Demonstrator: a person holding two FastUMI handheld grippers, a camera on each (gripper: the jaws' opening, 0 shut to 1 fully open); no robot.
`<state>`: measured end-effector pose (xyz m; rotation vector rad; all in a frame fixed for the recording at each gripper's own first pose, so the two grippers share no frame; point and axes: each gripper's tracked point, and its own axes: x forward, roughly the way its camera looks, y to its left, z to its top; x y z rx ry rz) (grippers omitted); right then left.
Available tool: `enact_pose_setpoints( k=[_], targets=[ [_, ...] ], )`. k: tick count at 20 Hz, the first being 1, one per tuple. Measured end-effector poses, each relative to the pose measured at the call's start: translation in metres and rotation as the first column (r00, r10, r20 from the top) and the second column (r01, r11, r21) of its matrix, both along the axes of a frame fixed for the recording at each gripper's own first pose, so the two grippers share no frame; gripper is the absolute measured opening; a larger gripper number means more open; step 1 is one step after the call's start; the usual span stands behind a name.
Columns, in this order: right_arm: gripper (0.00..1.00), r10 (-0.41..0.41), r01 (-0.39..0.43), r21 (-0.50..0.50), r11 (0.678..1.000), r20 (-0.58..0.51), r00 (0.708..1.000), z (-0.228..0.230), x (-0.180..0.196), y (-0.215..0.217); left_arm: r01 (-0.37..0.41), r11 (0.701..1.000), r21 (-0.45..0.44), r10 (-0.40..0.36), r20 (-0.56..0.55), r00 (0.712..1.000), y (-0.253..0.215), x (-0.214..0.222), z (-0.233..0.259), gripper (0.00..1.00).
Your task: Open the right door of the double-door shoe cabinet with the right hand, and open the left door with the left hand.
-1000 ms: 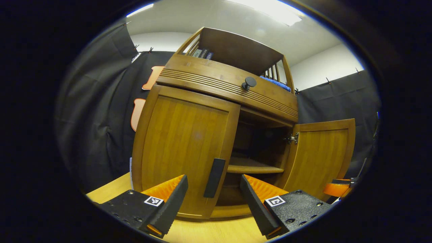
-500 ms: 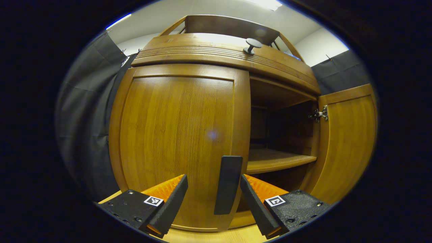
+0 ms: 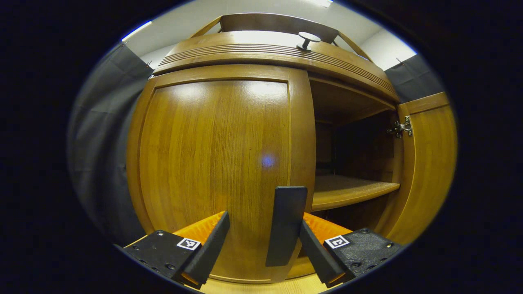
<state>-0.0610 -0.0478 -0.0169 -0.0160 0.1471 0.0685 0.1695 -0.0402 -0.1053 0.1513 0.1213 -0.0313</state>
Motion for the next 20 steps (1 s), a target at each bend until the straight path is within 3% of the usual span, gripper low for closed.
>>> enact_pose_setpoints(
  k=[5,7,9,11,15,16,18,19,20],
  targets=[
    [0.98,0.001,-0.001,0.008,1.0,-0.01,1.0,-0.002,0.002,-0.001,0.039,0.999,0.007,-0.039,-0.001,0.999,-0.006,0.001,0.001,0.86],
    [0.98,0.007,-0.007,0.006,1.0,-0.01,1.0,-0.001,0.001,0.0,0.099,0.995,-0.032,-0.099,-0.012,0.995,-0.025,0.002,-0.003,0.59],
    [0.98,0.011,-0.011,0.003,1.0,-0.009,1.0,-0.002,0.0,0.001,0.109,0.993,-0.044,-0.11,-0.031,0.993,-0.024,0.002,-0.007,0.31],
    [0.98,0.011,-0.01,0.007,1.0,-0.016,1.0,-0.006,-0.003,0.001,0.117,0.99,-0.081,-0.121,-0.044,0.992,-0.027,-0.001,-0.006,0.29],
    [0.98,0.013,-0.013,0.01,1.0,-0.025,1.0,-0.008,-0.004,0.001,0.131,0.991,-0.042,-0.133,-0.065,0.989,-0.025,-0.012,-0.004,0.29],
    [0.89,0.016,-0.015,0.01,1.0,-0.021,1.0,-0.007,-0.004,0.002,0.133,0.99,-0.049,-0.137,-0.072,0.988,-0.026,-0.012,-0.002,0.29],
    [0.89,0.02,-0.02,0.005,1.0,-0.021,1.0,-0.012,-0.007,0.003,0.135,0.988,-0.075,-0.14,-0.079,0.987,-0.027,-0.016,0.002,0.28],
    [0.98,0.023,-0.023,0.005,1.0,-0.021,1.0,-0.011,-0.007,0.002,0.134,0.988,-0.074,-0.14,-0.081,0.987,-0.026,-0.019,0.004,0.28],
    [0.98,0.025,-0.024,0.005,1.0,-0.022,0.999,-0.012,-0.007,0.003,0.13,0.989,-0.066,-0.136,-0.088,0.987,-0.024,-0.023,0.006,0.27]
  ],
)
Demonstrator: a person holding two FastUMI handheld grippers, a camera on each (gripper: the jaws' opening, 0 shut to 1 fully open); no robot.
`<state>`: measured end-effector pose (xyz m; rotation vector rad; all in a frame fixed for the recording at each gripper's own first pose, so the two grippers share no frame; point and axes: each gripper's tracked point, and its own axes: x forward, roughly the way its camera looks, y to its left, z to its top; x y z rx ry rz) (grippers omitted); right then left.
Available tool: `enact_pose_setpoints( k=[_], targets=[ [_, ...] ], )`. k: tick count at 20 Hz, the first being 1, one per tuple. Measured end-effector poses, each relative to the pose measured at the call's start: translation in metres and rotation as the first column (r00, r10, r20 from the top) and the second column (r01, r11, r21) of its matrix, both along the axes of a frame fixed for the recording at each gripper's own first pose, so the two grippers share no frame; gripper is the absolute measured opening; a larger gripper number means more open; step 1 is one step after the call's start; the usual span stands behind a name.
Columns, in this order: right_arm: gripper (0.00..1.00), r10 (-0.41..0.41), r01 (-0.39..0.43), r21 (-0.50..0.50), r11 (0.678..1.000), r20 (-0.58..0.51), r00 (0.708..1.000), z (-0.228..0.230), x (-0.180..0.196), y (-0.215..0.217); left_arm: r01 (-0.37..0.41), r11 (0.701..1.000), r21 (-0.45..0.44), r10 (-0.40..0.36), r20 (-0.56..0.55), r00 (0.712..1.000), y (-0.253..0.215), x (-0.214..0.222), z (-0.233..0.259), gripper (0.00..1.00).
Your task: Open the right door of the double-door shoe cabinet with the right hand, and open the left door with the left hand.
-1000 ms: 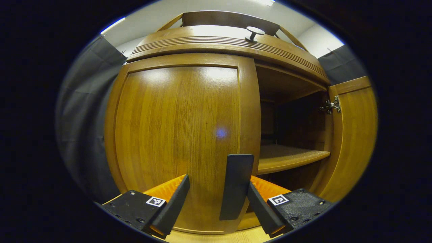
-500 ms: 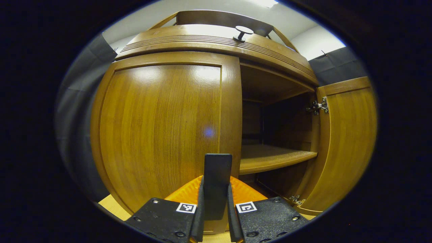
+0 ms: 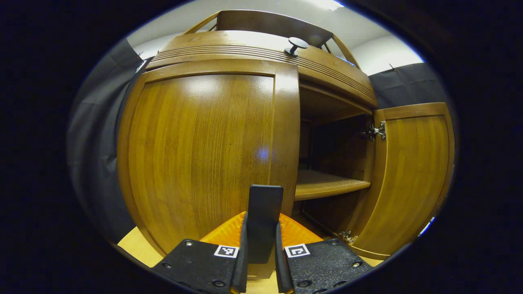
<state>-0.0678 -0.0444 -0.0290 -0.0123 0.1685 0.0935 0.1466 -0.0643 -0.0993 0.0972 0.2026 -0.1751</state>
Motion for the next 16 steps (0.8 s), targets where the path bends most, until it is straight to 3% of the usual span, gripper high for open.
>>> enact_pose_setpoints(
  k=[1,3,4,7,10,14,15,16],
  targets=[
    [0.89,0.002,-0.002,0.001,1.0,-0.001,1.0,-0.001,0.0,0.001,-0.004,1.0,0.01,0.004,-0.007,1.0,0.002,-0.005,0.002,0.29],
    [0.89,0.008,-0.008,0.005,1.0,-0.003,1.0,-0.002,0.003,0.005,-0.014,1.0,0.024,0.014,-0.021,1.0,0.008,-0.021,0.002,0.29],
    [0.98,0.014,-0.014,0.007,1.0,-0.006,1.0,-0.004,0.004,0.007,-0.017,0.999,0.028,0.018,-0.027,0.999,0.012,-0.032,0.004,0.29],
    [0.98,0.035,-0.035,0.007,0.999,-0.014,0.999,-0.007,0.008,0.014,-0.035,0.999,-0.007,0.035,0.004,0.999,0.022,-0.056,0.014,0.29],
    [0.98,0.046,-0.046,-0.005,0.999,-0.002,0.999,-0.005,0.009,0.018,-0.052,0.999,0.011,0.052,0.031,0.998,0.032,-0.077,0.021,0.28],
    [0.98,0.06,-0.06,-0.013,0.998,0.0,0.998,-0.007,0.014,0.023,-0.143,0.99,0.002,0.143,0.061,0.988,0.06,-0.106,0.034,0.28],
    [0.89,0.067,-0.067,-0.011,0.998,-0.003,0.998,-0.008,0.015,0.026,-0.162,0.987,0.005,0.161,0.073,0.984,0.067,-0.113,0.037,0.27],
    [0.89,0.073,-0.073,-0.008,0.997,-0.007,0.997,-0.01,0.016,0.029,-0.18,0.984,0.007,0.179,0.084,0.98,0.073,-0.118,0.039,0.27]
  ],
)
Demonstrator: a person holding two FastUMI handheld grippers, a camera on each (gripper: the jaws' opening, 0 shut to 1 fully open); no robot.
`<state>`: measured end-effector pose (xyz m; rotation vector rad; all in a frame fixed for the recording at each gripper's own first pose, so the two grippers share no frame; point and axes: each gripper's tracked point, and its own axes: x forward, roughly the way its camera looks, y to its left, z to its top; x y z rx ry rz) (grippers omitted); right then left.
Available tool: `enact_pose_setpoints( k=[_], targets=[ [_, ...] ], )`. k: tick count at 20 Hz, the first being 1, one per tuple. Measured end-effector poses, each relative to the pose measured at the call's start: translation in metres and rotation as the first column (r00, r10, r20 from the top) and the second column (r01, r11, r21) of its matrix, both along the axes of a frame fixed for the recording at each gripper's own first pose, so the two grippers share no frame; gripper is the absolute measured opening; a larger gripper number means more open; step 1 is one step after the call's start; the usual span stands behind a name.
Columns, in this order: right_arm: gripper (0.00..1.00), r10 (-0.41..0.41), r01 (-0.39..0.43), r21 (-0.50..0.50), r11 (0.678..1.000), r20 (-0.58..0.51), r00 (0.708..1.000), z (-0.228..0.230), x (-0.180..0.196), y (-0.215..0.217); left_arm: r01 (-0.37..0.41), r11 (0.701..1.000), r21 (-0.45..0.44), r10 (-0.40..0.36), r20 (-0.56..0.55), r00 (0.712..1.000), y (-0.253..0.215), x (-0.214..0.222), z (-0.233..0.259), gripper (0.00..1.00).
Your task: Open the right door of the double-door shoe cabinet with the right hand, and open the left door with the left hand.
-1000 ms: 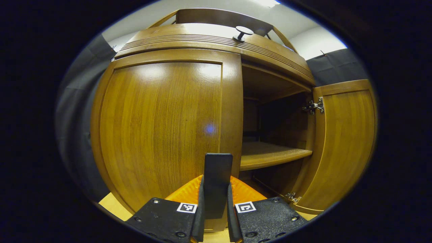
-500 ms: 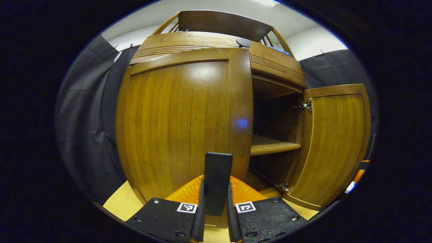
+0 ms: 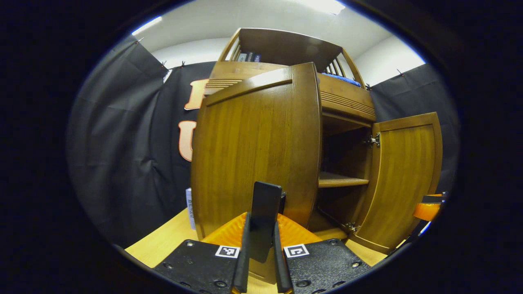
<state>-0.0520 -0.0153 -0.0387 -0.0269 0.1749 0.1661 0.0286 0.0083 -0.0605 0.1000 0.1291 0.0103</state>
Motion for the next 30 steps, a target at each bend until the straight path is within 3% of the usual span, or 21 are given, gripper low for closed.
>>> enact_pose_setpoints(
  k=[5,7,15,16,17,19,20,21,22,23,24,25,27,28,30],
  targets=[
    [0.89,0.058,-0.058,0.009,0.998,-0.013,0.998,-0.008,0.003,0.022,-0.066,0.997,0.029,0.065,0.021,0.998,0.031,-0.024,0.013,0.24],
    [0.89,0.08,-0.079,0.012,0.997,-0.024,0.997,-0.015,0.002,0.029,-0.07,0.997,0.032,0.069,0.03,0.997,0.042,-0.032,0.017,0.17],
    [0.89,0.164,-0.163,0.016,0.986,-0.036,0.986,-0.017,0.013,0.065,-0.096,0.995,-0.023,0.098,0.069,0.993,0.09,-0.046,0.037,0.17],
    [0.89,0.171,-0.17,0.017,0.985,-0.037,0.985,-0.017,0.014,0.068,-0.108,0.994,-0.02,0.109,0.069,0.992,0.098,-0.046,0.038,0.12],
    [0.98,0.178,-0.177,0.018,0.984,-0.035,0.983,-0.016,0.013,0.072,-0.125,0.992,-0.022,0.126,0.071,0.989,0.107,-0.048,0.039,0.07],
    [1.0,0.188,-0.187,0.017,0.982,-0.03,0.982,-0.015,0.014,0.078,-0.161,0.986,-0.042,0.164,0.08,0.983,0.127,-0.05,0.045,0.02],
    [0.89,0.191,-0.191,0.016,0.981,-0.03,0.981,-0.019,0.016,0.081,-0.146,0.987,-0.066,0.151,0.075,0.986,0.133,-0.051,0.046,0.0],
    [0.89,0.195,-0.194,0.015,0.981,-0.034,0.98,-0.019,0.016,0.083,-0.121,0.988,-0.09,0.128,0.07,0.989,0.135,-0.052,0.047,0.06],
    [0.89,0.197,-0.197,0.014,0.98,-0.037,0.98,-0.02,0.016,0.085,-0.102,0.99,-0.097,0.109,0.066,0.992,0.14,-0.053,0.047,0.0],
    [0.98,0.199,-0.199,0.014,0.98,-0.039,0.979,-0.02,0.016,0.086,-0.079,0.993,-0.093,0.085,0.068,0.994,0.147,-0.053,0.048,0.0],
    [0.89,0.198,-0.197,0.013,0.98,-0.039,0.98,-0.019,0.015,0.086,-0.062,0.994,-0.091,0.068,0.067,0.995,0.151,-0.052,0.048,0.06],
    [0.89,0.196,-0.195,0.012,0.981,-0.039,0.98,-0.019,0.017,0.087,-0.047,0.995,-0.09,0.054,0.068,0.996,0.156,-0.052,0.049,0.0],
    [0.89,0.19,-0.19,0.013,0.982,-0.041,0.981,-0.02,0.015,0.085,-0.003,0.995,-0.099,0.009,0.069,0.998,0.163,-0.05,0.051,0.11],
    [0.98,0.187,-0.186,0.012,0.982,-0.042,0.982,-0.019,0.015,0.084,0.014,0.995,-0.097,-0.007,0.072,0.997,0.166,-0.049,0.051,0.12],
    [1.0,0.179,-0.179,0.01,0.984,-0.045,0.983,-0.018,0.014,0.082,0.042,0.995,-0.093,-0.036,0.073,0.997,0.175,-0.048,0.053,0.1]
  ],
)
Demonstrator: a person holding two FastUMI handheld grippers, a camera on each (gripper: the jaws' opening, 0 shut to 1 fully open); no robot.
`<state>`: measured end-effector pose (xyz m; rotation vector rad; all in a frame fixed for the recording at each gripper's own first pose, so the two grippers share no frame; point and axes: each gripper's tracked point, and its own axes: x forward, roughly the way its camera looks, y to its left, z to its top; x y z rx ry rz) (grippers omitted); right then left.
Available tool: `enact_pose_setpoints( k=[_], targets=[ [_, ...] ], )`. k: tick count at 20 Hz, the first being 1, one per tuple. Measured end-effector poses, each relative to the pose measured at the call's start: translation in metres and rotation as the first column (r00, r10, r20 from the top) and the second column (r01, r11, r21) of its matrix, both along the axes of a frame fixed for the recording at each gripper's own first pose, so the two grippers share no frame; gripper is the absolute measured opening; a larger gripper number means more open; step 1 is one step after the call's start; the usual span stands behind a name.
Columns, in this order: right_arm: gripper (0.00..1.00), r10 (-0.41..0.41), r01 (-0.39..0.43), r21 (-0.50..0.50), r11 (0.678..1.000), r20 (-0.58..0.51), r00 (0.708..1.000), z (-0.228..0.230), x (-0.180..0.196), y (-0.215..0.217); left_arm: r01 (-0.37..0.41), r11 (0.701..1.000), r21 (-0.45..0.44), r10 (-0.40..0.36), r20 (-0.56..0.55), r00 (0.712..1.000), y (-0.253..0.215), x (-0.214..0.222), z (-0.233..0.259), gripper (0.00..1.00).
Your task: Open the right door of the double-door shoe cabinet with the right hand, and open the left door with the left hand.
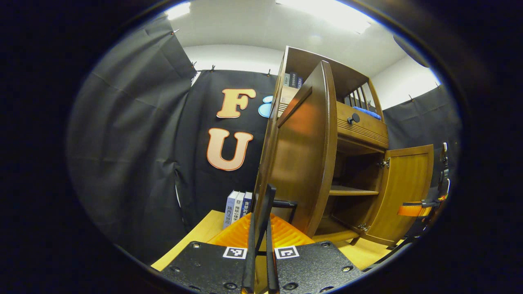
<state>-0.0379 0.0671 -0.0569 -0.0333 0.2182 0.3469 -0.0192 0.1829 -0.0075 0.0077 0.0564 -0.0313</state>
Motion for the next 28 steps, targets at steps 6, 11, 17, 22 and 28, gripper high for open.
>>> enact_pose_setpoints(
  k=[6,11,17,22,28],
  targets=[
    [0.98,-0.008,0.008,0.004,1.0,-0.006,1.0,0.0,0.0,-0.002,0.074,0.995,0.064,-0.074,-0.012,0.997,0.02,0.006,0.002,0.1],
    [0.98,-0.008,0.008,0.01,1.0,-0.006,1.0,-0.001,0.003,0.003,0.072,0.997,0.015,-0.071,-0.011,0.997,0.025,-0.001,-0.003,0.11],
    [0.98,0.011,-0.011,0.014,1.0,-0.019,1.0,-0.01,0.006,0.005,-0.025,0.999,0.04,0.026,-0.023,0.999,0.036,-0.036,-0.001,0.11],
    [0.98,0.024,-0.024,0.03,0.999,-0.019,1.0,-0.014,0.011,0.014,0.0,0.991,0.131,-0.001,0.006,1.0,0.003,-0.057,0.037,0.02],
    [1.0,0.037,-0.036,0.03,0.999,-0.02,0.999,-0.016,0.011,0.015,0.145,0.974,0.174,-0.153,0.03,0.988,-0.074,-0.042,0.055,0.0]
  ],
)
